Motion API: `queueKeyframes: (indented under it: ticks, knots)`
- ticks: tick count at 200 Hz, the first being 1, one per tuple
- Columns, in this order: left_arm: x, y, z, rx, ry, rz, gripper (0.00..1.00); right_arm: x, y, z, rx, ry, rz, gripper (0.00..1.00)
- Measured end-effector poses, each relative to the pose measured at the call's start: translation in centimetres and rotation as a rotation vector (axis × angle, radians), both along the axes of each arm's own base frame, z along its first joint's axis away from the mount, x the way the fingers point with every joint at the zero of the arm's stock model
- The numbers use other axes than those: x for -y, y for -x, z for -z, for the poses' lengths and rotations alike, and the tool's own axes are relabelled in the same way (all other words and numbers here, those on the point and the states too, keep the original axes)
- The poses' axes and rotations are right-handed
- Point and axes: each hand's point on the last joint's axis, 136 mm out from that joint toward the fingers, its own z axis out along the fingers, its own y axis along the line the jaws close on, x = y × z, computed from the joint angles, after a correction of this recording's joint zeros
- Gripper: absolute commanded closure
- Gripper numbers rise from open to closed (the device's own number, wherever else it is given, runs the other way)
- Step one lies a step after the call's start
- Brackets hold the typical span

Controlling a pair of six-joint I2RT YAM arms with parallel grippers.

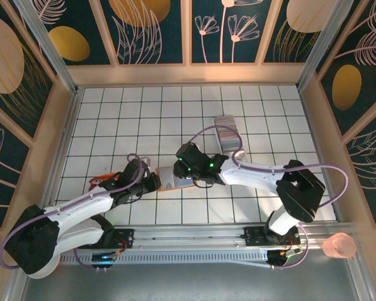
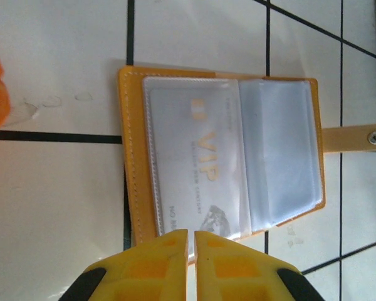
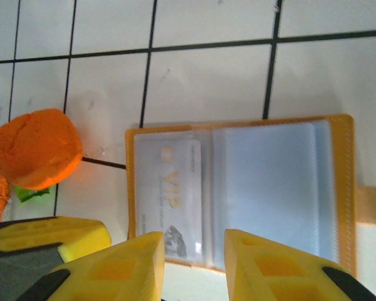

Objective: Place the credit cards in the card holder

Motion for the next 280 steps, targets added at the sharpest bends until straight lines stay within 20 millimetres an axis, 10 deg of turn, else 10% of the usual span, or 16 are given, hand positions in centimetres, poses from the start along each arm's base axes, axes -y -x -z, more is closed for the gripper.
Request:
queueKeyframes:
  ticks: [127,280]
  knots:
    - [-0.4,0.7,3.1,-0.094,-0.067,0.004,0.86,2.5,1.7,6.4,-0.098,0.109,0.056,0.66]
    - [-0.4,0.6,3.5,-0.095,-0.075,0.005,0.92,0.4,1.4,6.7,-0.12,0.045,0.051,0.62]
